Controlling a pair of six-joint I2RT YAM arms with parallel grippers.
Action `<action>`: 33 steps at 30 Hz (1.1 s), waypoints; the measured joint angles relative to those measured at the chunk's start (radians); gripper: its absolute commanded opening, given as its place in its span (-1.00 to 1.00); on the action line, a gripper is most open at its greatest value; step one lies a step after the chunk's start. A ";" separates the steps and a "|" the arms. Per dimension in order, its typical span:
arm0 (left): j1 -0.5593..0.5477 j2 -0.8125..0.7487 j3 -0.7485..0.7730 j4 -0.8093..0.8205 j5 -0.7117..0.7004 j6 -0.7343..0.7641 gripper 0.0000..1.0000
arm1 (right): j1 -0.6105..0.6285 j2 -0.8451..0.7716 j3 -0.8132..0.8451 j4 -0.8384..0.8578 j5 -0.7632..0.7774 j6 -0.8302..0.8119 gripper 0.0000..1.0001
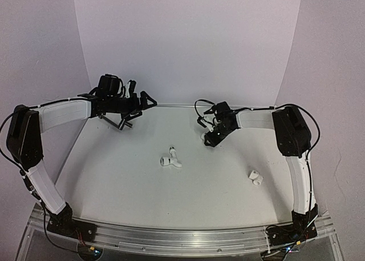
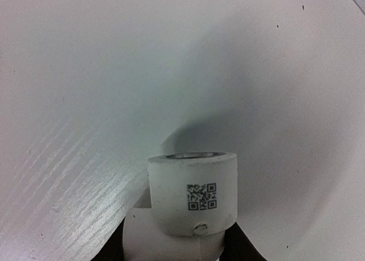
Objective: Install the water faucets
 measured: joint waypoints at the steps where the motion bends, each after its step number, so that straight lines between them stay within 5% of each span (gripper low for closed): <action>1: 0.000 0.000 0.000 0.000 0.000 0.000 0.99 | 0.000 -0.008 -0.002 -0.018 0.003 -0.010 -0.32; 15: 0.000 0.000 -0.023 0.017 0.005 0.000 0.99 | 0.000 -0.283 -0.120 -0.442 0.183 -0.311 -0.39; 22: 0.000 0.000 -0.029 0.029 0.022 -0.001 0.99 | 0.000 -0.297 -0.185 -0.593 0.279 -0.412 -0.43; 33: -0.002 0.062 -0.084 0.293 0.305 -0.101 0.90 | 0.008 -0.331 0.141 -0.642 0.004 -0.416 -0.42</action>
